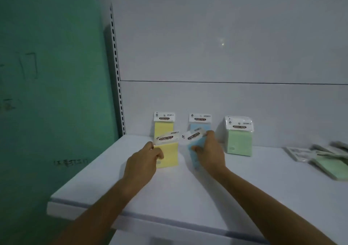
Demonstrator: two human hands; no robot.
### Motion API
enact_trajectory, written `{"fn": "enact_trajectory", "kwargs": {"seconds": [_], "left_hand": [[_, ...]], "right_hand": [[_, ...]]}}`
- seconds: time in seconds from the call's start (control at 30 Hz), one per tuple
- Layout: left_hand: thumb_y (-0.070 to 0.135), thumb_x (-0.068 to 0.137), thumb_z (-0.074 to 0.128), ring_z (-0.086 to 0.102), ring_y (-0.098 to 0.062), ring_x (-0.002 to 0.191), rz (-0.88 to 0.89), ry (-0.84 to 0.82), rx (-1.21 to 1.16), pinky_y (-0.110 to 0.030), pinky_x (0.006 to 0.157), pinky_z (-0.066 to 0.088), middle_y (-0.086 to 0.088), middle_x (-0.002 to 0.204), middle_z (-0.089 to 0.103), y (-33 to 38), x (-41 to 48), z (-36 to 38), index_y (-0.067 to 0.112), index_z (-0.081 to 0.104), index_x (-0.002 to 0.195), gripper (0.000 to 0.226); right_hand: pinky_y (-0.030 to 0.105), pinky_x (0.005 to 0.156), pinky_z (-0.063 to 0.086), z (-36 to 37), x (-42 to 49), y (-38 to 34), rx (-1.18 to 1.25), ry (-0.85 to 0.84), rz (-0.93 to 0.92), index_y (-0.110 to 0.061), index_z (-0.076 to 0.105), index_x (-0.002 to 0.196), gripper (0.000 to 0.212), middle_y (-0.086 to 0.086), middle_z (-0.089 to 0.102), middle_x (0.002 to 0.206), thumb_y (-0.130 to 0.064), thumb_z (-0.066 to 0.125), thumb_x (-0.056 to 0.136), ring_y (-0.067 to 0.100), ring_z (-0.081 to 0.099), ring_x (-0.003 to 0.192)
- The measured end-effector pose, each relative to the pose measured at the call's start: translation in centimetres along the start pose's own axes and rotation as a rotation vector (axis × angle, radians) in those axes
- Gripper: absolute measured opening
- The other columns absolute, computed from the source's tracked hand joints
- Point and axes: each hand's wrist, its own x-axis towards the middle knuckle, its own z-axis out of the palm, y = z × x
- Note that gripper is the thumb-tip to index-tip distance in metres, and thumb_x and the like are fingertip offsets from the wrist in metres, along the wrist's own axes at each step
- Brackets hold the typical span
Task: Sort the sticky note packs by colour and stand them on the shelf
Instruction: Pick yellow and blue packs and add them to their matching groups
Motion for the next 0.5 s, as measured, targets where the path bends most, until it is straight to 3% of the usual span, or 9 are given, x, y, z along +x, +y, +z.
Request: {"fn": "enact_trajectory", "kwargs": {"seconds": [0.17,0.3,0.5], "left_hand": [[0.013,0.093,0.048,0.063,-0.028,0.085,0.011,-0.005,-0.029,-0.038,0.069,0.052,0.003,0.113,0.058,-2.7,5.8,2.8,0.024,0.064,0.091,0.02],[0.01,0.092,0.05,0.063,-0.025,0.087,0.025,0.019,-0.104,-0.037,0.07,0.051,0.003,0.11,0.059,-4.1,9.1,4.8,0.021,0.066,0.09,0.019],[0.004,0.086,0.054,0.062,-0.021,0.085,0.056,0.04,-0.267,-0.035,0.068,0.05,0.005,0.103,0.056,-6.8,12.6,6.6,0.021,0.066,0.083,0.021]], "right_hand": [[0.04,0.084,0.045,2.7,6.7,1.3,0.066,0.153,-0.05,0.0,0.04,0.118,0.037,0.021,0.057,0.111,0.0,0.056,0.084,0.036,0.055,0.103],[0.042,0.087,0.049,3.7,8.6,2.7,0.048,0.18,-0.066,0.001,0.04,0.121,0.044,0.02,0.056,0.115,-0.005,0.06,0.081,0.034,0.055,0.105],[0.036,0.095,0.037,4.1,9.2,4.9,-0.142,0.315,-0.102,0.001,0.046,0.128,0.059,0.021,0.052,0.12,-0.015,0.072,0.078,0.035,0.048,0.112]]}}
